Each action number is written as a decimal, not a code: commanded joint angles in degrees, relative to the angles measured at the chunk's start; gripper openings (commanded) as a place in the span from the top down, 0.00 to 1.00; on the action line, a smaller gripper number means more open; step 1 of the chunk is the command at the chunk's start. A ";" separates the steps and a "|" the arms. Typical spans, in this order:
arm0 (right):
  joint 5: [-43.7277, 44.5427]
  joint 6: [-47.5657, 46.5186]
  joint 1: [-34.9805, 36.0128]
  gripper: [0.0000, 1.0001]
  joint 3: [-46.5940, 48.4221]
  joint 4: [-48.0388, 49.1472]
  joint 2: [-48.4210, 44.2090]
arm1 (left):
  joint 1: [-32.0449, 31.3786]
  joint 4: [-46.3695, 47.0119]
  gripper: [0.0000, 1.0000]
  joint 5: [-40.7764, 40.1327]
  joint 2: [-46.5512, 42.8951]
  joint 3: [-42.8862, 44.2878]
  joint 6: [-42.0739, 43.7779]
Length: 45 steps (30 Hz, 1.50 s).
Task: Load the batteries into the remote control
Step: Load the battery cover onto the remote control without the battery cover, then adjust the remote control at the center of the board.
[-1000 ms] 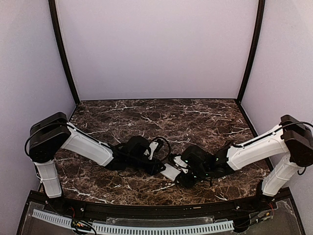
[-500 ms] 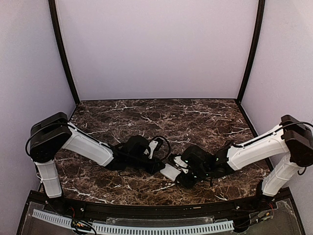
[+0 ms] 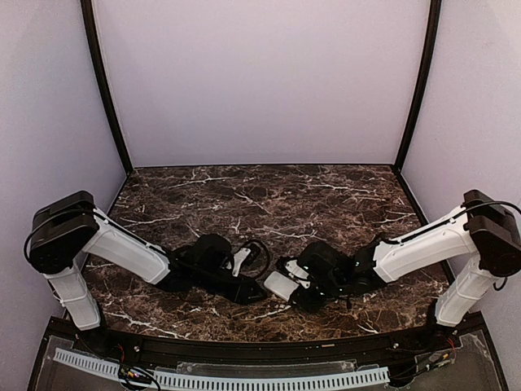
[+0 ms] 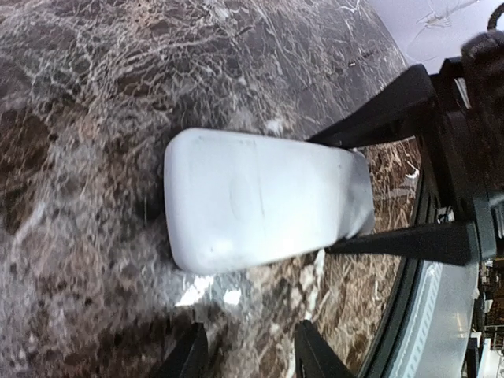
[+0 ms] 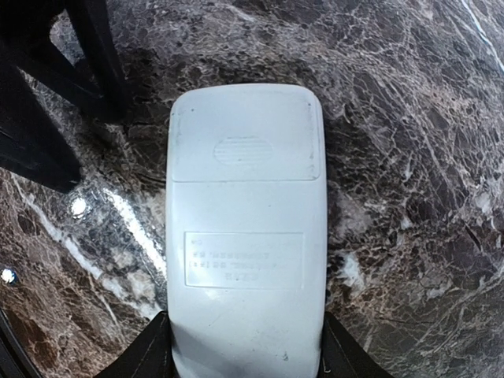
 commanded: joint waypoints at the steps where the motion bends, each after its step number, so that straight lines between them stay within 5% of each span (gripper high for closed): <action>1: -2.14 -2.68 0.29 0.91 -0.74 -2.20 4.74 | 3.22 -7.38 0.60 0.40 -6.99 -2.91 1.07; 7: -6.50 -8.20 0.36 0.85 1.46 -0.76 4.81 | 4.55 -7.59 0.57 -3.57 -11.15 -5.34 1.58; 11: -8.25 -12.31 0.12 0.77 2.85 -0.44 5.40 | 5.48 -7.70 0.38 -5.75 -14.24 -7.11 2.92; 17: -10.11 -16.04 -2.85 0.52 4.05 -1.05 5.77 | 5.76 -9.87 0.05 -11.49 -20.67 -8.95 5.49; 19: -10.66 -16.72 -4.43 0.45 3.87 -1.26 4.73 | 5.84 -11.18 0.02 -13.24 -22.35 -8.92 6.95; 35: -11.25 -14.12 -15.45 0.26 6.67 -5.07 3.10 | 5.89 -21.42 0.02 -16.15 -19.26 0.79 21.97; 38: -13.01 -14.58 -15.46 0.03 7.57 -7.11 2.50 | 5.88 -19.88 0.02 -16.37 -18.50 1.13 22.30; 45: -15.20 -18.66 -15.29 0.01 10.80 -7.91 2.82 | 6.12 -18.60 0.01 -17.43 -17.11 2.11 21.05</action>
